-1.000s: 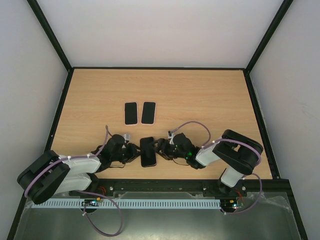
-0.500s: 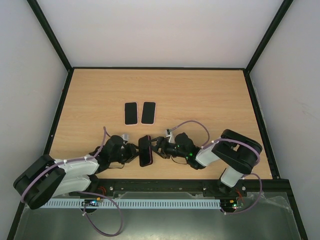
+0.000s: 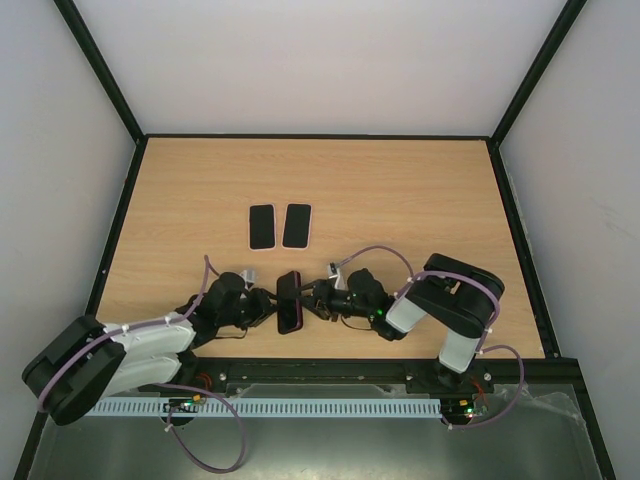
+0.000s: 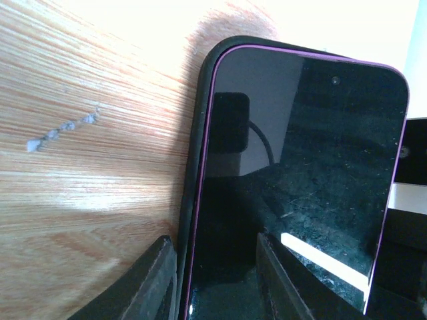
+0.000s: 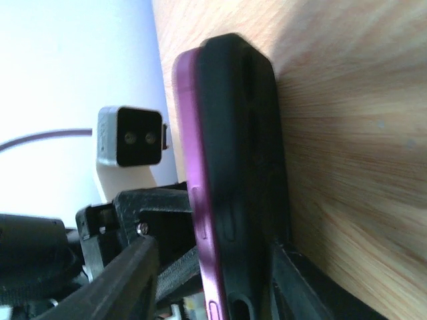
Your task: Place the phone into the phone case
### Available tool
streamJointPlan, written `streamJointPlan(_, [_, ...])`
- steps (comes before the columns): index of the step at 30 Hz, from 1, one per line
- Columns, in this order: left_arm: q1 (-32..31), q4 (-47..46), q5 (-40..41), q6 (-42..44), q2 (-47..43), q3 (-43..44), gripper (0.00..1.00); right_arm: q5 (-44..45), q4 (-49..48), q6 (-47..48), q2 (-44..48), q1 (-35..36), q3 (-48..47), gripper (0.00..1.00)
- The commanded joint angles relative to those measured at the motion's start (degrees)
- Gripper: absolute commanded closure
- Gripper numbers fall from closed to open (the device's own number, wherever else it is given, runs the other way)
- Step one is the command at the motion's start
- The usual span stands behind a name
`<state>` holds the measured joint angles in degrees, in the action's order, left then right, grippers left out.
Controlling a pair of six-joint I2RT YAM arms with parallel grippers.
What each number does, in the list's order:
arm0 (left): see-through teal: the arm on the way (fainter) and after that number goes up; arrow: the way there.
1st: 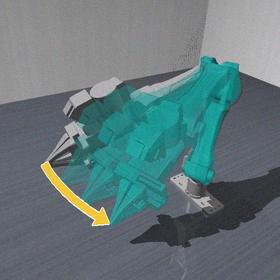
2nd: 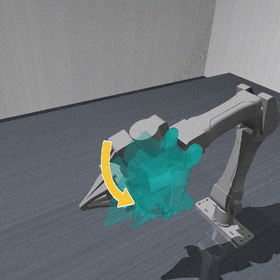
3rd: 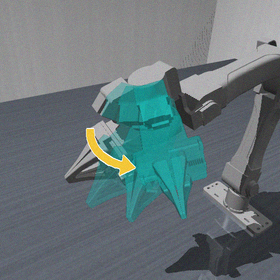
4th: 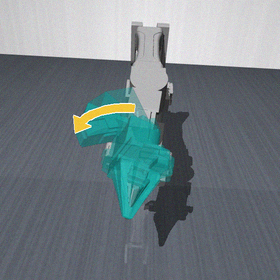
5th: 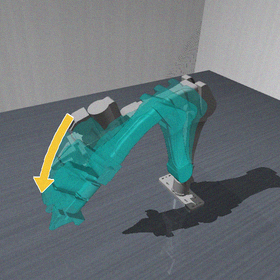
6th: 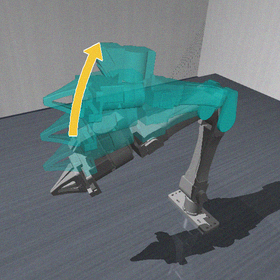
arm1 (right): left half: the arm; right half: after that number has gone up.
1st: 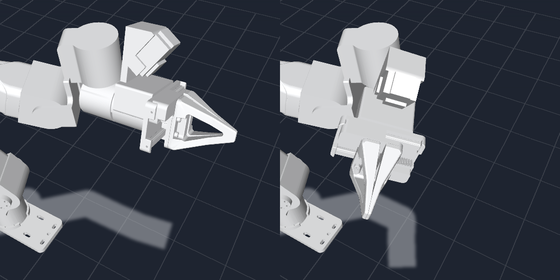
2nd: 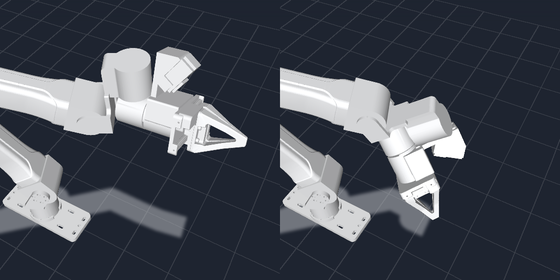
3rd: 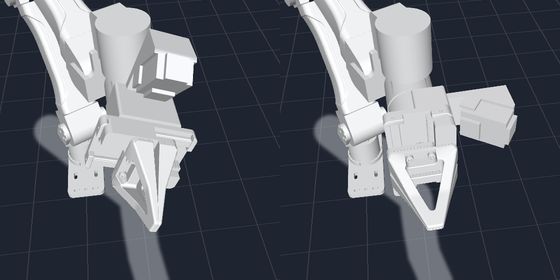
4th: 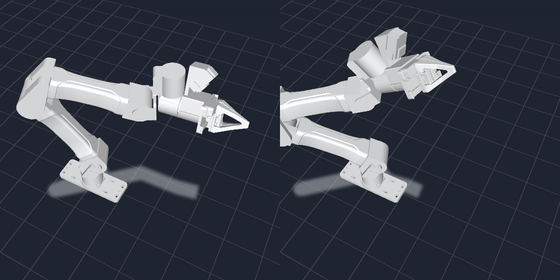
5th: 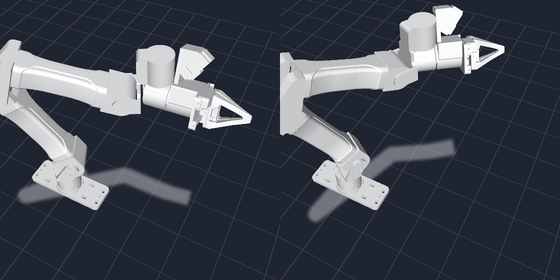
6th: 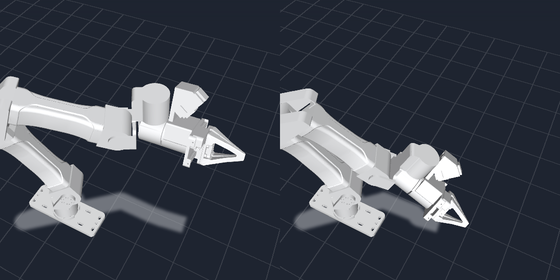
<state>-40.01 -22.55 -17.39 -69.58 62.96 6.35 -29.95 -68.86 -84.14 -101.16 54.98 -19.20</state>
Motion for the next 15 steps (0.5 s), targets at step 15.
streamJointPlan(15, [-0.51,2.48,0.05,0.36,-0.65,-0.37,0.6,1.52,4.61,5.91,0.74,0.52,-0.57,0.92])
